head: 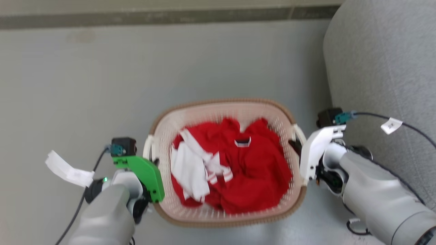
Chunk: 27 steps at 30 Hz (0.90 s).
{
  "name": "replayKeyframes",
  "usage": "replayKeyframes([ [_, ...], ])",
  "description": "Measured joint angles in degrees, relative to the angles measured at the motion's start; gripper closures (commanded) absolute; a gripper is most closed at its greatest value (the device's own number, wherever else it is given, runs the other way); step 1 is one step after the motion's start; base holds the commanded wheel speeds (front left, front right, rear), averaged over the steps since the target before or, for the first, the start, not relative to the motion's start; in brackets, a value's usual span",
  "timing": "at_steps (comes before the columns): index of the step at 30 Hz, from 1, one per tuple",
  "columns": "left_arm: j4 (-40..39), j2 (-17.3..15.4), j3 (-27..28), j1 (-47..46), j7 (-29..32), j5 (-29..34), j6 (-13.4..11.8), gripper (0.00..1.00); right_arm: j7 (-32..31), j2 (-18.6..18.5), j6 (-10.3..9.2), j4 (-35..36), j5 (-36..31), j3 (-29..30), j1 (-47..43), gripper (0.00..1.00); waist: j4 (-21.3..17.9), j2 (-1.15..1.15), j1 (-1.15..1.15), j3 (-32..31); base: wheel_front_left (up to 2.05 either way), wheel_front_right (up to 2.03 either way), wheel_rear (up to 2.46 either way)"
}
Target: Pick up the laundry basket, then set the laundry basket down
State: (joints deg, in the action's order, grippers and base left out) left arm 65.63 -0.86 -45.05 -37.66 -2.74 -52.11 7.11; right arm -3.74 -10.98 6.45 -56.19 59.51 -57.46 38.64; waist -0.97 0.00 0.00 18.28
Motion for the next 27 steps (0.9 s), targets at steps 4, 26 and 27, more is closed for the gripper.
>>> replayKeyframes([
  [4,-0.23,-0.04,-1.10,1.85,2.85,-0.68,0.00,1.00,-2.64,0.29,0.00,-0.88,1.16,-0.70,-1.55,1.00,-0.04,0.00,0.00,-3.16,0.00,0.00,0.00],
  [26,-0.45,-0.40,-2.97,5.79,16.05,-6.34,-0.01,1.00,-14.83,1.11,-0.49,-2.58,6.08,-2.79,-4.57,1.00,-0.13,0.00,0.00,-15.25,0.00,0.00,0.00],
  [27,-0.44,-0.40,-2.98,5.79,16.34,-6.56,0.00,1.00,-15.05,1.09,-0.49,-2.58,6.14,-2.83,-4.50,1.00,-0.17,0.00,0.00,-15.38,0.00,0.00,0.00],
])
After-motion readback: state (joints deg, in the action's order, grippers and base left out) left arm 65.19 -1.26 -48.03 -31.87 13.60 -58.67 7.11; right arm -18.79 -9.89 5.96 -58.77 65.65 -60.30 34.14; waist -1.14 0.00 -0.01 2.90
